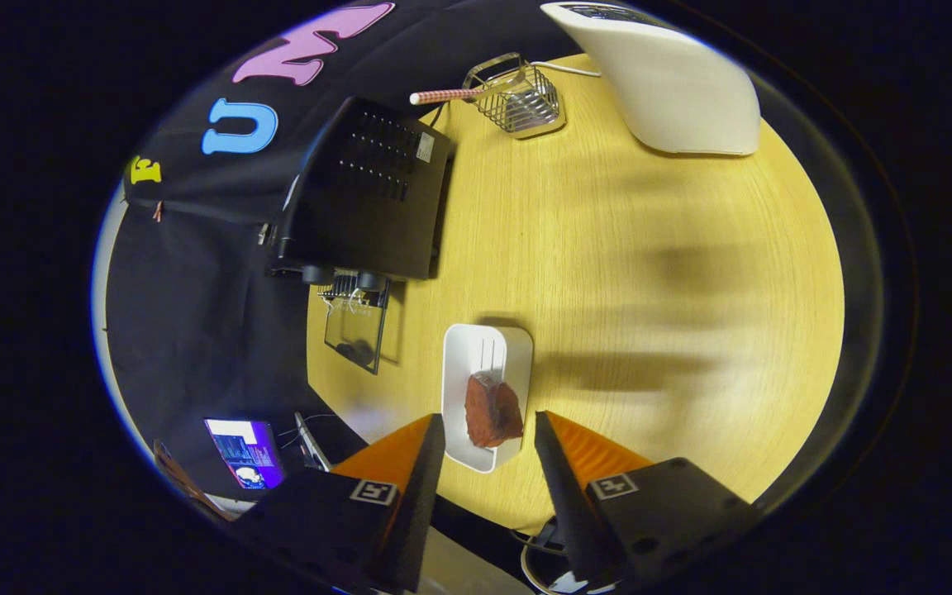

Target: Open the toaster oven, put the food inside, and close the toaster oven door.

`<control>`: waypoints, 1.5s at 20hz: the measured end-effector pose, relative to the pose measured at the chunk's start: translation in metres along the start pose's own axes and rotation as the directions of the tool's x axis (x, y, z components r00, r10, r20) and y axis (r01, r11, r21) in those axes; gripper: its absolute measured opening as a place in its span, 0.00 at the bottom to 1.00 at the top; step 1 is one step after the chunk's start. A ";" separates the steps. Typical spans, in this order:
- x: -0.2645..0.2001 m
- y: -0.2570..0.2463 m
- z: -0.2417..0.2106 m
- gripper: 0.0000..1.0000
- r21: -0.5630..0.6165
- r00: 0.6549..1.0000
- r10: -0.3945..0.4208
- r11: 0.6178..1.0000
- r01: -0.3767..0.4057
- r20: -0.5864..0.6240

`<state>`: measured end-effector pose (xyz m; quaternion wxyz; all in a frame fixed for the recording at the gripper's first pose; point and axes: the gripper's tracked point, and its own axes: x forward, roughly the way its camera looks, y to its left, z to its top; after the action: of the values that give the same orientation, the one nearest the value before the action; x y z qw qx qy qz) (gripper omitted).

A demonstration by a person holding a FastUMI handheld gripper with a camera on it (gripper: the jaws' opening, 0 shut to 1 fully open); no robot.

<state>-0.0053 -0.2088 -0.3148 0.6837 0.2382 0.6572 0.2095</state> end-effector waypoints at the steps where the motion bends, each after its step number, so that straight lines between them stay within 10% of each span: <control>1: 0.004 0.005 0.002 0.68 0.010 1.000 0.023 1.000 -0.023 -0.006; 3: 0.014 0.003 -0.001 0.68 0.003 1.000 0.015 1.000 -0.015 -0.021; 7: 0.020 -0.004 -0.002 0.22 0.011 1.000 0.008 1.000 -0.007 -0.022; 16: -0.030 0.026 -0.003 0.15 0.036 0.982 0.003 0.999 -0.010 0.191; 30: -0.005 0.224 -0.044 0.15 0.097 0.815 0.018 0.991 -0.090 0.579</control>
<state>-0.0435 -0.0311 -0.1773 0.8287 0.3495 0.4237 0.1072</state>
